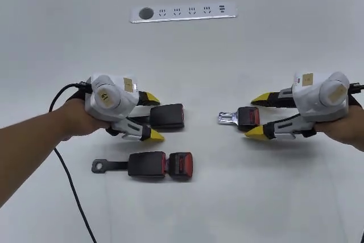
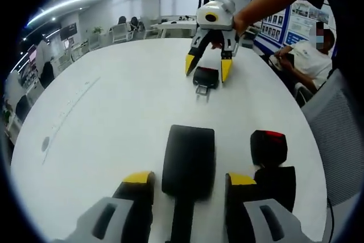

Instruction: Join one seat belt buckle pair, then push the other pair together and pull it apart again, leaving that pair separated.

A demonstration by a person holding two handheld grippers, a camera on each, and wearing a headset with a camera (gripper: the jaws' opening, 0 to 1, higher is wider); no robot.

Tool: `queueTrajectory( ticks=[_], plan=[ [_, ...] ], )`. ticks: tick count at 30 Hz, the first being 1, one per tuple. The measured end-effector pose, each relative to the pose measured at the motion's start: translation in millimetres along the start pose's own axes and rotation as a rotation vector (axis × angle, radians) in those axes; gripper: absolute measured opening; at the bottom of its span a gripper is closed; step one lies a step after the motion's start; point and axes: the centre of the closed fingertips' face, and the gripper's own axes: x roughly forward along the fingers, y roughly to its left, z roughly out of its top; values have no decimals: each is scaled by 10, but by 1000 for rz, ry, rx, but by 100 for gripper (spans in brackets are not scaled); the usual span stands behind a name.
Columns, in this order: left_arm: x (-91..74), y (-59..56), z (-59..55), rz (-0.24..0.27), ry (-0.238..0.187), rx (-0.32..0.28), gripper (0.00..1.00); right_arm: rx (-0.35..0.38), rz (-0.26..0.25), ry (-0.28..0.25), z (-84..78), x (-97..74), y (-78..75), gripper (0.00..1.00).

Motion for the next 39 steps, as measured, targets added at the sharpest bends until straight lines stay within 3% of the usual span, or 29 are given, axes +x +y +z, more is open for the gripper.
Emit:
queueTrajectory(
  ticks=[5, 8, 22, 39],
  plan=[
    [8, 27, -15, 3, 3, 38, 39, -44, -3, 22, 3, 38, 27, 37],
    [6, 26, 8, -13, 3, 63, 35, -68, -5, 34, -28, 25, -37, 35],
    [-9, 78, 7, -47, 19, 111, 34, -102, 12, 85, -57, 18, -61, 33],
    [20, 82, -13, -50, 20, 107, 34, -104, 25, 59, 125, 245, 37, 33]
  ],
)
